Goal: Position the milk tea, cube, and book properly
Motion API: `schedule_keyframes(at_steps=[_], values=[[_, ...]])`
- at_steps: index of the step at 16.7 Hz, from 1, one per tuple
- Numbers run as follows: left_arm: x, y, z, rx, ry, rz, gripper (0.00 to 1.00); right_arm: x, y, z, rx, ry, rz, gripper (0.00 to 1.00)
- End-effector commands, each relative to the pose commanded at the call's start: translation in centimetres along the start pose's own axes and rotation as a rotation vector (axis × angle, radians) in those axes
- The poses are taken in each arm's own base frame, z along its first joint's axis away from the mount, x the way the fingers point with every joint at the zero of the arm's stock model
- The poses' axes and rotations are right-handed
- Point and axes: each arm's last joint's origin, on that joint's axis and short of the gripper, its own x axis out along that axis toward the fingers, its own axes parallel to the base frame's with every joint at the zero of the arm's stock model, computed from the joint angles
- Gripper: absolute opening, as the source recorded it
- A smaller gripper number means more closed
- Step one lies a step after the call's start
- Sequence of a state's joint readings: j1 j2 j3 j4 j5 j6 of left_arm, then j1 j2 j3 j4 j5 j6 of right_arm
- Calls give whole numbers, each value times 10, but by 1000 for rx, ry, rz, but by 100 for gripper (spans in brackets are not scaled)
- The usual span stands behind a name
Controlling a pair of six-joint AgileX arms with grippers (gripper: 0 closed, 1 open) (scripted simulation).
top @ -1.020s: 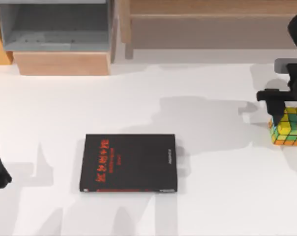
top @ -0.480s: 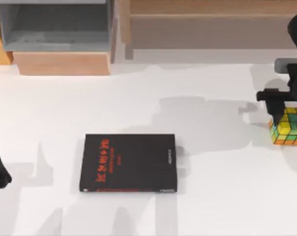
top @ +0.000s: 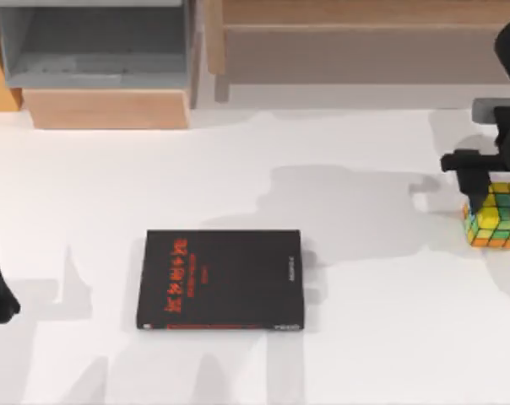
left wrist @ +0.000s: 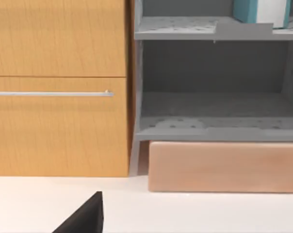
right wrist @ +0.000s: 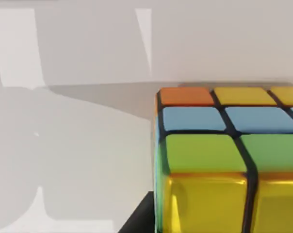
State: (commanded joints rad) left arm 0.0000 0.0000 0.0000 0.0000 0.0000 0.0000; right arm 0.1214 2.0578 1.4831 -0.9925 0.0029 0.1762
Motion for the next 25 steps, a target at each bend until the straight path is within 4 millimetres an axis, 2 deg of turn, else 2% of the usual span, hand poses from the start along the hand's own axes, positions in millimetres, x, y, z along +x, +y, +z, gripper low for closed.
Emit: schedule_keyframes(at_steps=[4,10,12,14,17,20,22,25], values=[[0,0,0,0,0,0,100,-22,0,0,0,2,0,0],[0,0,0,0,0,0,100,-26,6,1,-17,-18,2,0],[0,0,0,0,0,0,100,-38,27,5,-87,-112,13,0],[0,0,0,0,0,0,100,-59,65,4,-200,-270,34,0],[0,0,0,0,0,0,100,-104,133,-3,-369,-605,81,0],[0,0,0,0,0,0,100,-159,190,-20,-432,-996,136,0],[0,0,0,0,0,0,100,-194,211,-34,-393,-1225,164,0],[0,0,0,0,0,0,100,-230,217,-43,-247,-1454,148,0]])
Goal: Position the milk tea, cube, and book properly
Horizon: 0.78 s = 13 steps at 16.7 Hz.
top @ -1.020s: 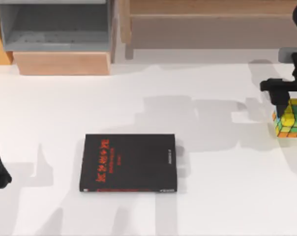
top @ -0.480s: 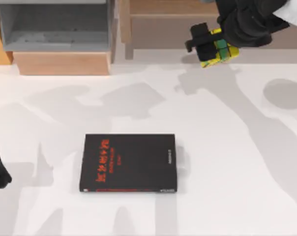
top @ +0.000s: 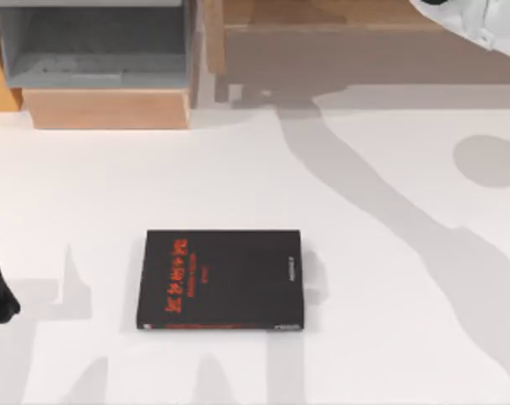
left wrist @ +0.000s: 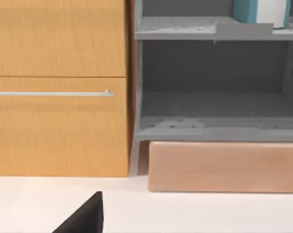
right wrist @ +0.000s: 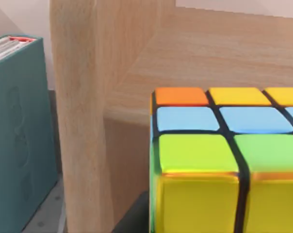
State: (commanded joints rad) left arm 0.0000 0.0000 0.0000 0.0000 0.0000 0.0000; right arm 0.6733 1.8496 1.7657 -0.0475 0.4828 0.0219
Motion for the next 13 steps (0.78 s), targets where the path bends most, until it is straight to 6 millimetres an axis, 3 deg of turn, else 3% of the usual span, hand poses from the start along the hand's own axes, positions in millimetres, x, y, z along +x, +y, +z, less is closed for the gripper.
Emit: schedule_keyframes(at_steps=[5,13], values=[[0,0,0,0,0,0,100,3,-21,15,61,-106,-208,0],[0,0,0,0,0,0,100,8,-26,18,69,-102,-232,0]])
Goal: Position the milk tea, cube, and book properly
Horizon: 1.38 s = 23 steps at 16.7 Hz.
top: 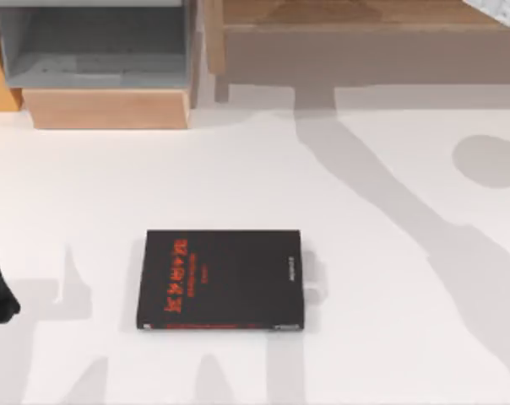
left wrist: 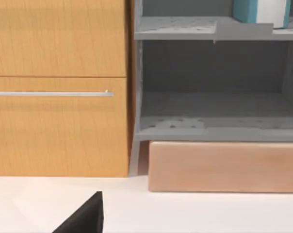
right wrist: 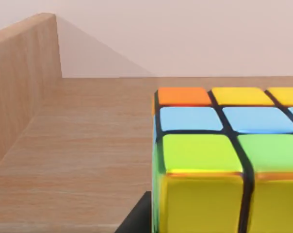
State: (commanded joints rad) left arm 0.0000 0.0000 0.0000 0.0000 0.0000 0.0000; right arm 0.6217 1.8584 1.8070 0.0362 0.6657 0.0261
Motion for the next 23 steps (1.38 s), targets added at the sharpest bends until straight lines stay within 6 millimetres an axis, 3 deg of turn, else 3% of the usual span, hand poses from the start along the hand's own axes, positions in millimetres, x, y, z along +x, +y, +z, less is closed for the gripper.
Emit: schedule_keyframes(at_steps=[6,15,20,23], values=[[0,0,0,0,0,0,100,34,-10,25,41,-17,-51,0],[0,0,0,0,0,0,100,89,4,3,5,-13,13,0],[0,0,0,0,0,0,100,94,5,-3,-6,-5,18,0],[0,0,0,0,0,0,100,94,5,-3,-6,-5,18,23]])
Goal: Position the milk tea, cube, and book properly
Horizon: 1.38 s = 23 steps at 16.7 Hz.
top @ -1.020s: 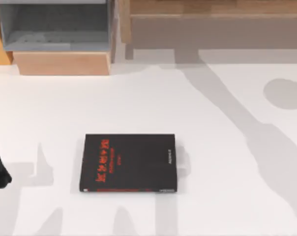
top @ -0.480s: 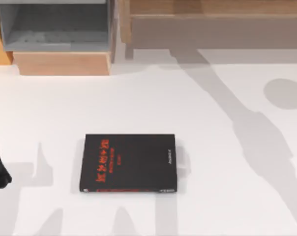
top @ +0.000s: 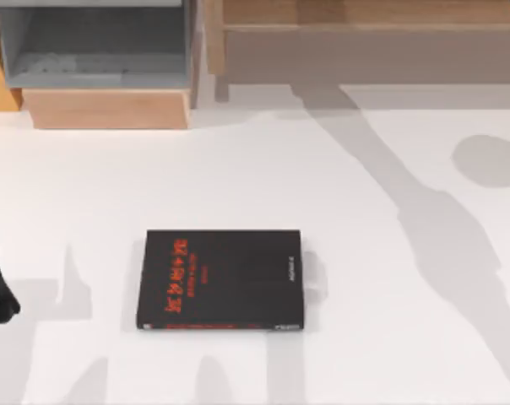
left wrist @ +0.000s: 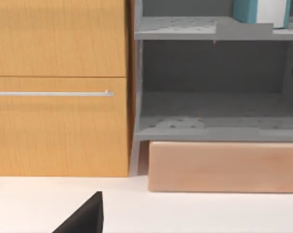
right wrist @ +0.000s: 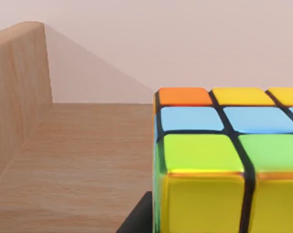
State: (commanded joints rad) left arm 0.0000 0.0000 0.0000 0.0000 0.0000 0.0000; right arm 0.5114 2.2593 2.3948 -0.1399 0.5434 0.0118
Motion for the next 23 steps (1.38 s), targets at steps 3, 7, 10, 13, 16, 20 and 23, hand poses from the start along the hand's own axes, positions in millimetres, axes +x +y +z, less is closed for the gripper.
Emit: schedule_keyframes(at_steps=[3,7,10,13,16,20,23], values=[[0,0,0,0,0,0,100,0,0,0,0,0,0,45],[0,0,0,0,0,0,100,0,0,0,0,0,0,75],[0,0,0,0,0,0,100,0,0,0,0,0,0,98],[0,0,0,0,0,0,100,0,0,0,0,0,0,100],[0,0,0,0,0,0,100,0,0,0,0,0,0,100],[0,0,0,0,0,0,100,-1,2,0,1,-1,4,100],[0,0,0,0,0,0,100,-10,1,2,1,-1,4,100]])
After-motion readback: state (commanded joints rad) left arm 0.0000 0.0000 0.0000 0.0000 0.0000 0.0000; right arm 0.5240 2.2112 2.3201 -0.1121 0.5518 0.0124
